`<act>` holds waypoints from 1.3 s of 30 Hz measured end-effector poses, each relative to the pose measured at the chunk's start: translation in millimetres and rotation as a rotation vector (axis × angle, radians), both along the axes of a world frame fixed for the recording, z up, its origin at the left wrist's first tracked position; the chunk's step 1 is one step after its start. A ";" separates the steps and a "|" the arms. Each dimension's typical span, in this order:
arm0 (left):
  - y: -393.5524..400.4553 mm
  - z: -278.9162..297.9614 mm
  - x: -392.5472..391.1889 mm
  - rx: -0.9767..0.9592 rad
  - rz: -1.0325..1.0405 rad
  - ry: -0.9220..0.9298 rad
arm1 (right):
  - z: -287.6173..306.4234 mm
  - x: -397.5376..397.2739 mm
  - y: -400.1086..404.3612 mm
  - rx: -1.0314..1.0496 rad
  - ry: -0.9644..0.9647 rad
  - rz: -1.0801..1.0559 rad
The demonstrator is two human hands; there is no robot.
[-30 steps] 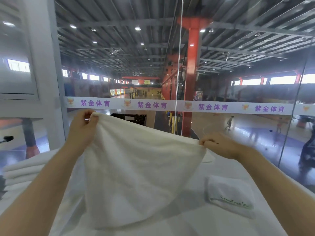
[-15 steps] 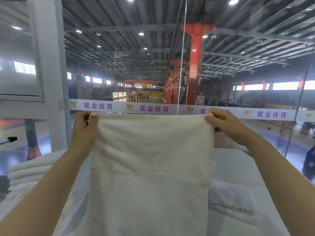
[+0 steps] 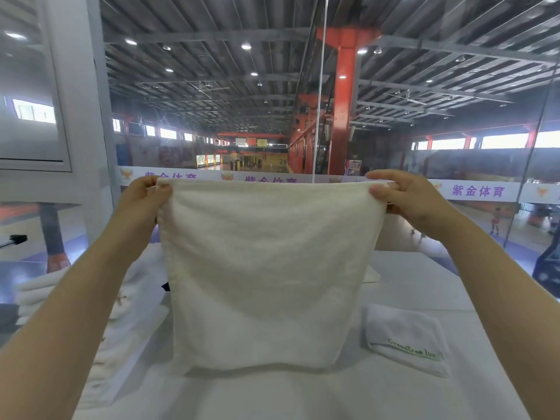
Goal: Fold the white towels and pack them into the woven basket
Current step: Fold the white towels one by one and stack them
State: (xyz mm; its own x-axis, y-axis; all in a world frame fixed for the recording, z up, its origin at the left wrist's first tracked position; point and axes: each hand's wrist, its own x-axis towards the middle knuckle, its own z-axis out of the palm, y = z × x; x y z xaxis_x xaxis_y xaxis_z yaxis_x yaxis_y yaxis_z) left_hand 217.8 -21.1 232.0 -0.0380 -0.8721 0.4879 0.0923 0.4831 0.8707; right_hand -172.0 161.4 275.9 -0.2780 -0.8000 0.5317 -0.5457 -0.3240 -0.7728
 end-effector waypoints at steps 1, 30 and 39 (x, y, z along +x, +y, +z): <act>3.6 3.2 2.4 -0.009 -0.033 0.002 | 1.9 -0.6 3.3 0.024 -0.022 0.022; -89.0 -150.2 -64.0 0.448 -0.016 -0.380 | -162.2 -48.6 -96.8 0.430 -0.125 -0.202; -17.8 -209.2 -17.0 0.384 -0.143 -0.249 | -219.7 -13.4 -16.1 0.369 -0.256 -0.136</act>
State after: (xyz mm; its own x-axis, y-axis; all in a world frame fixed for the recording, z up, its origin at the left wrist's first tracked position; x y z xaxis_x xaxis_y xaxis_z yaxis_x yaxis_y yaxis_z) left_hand 200.8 -38.9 22.8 -0.2454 -0.9650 0.0919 -0.1002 0.1196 0.9878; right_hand -185.3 145.3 56.2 -0.4783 -0.8700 0.1195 -0.3407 0.0585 -0.9384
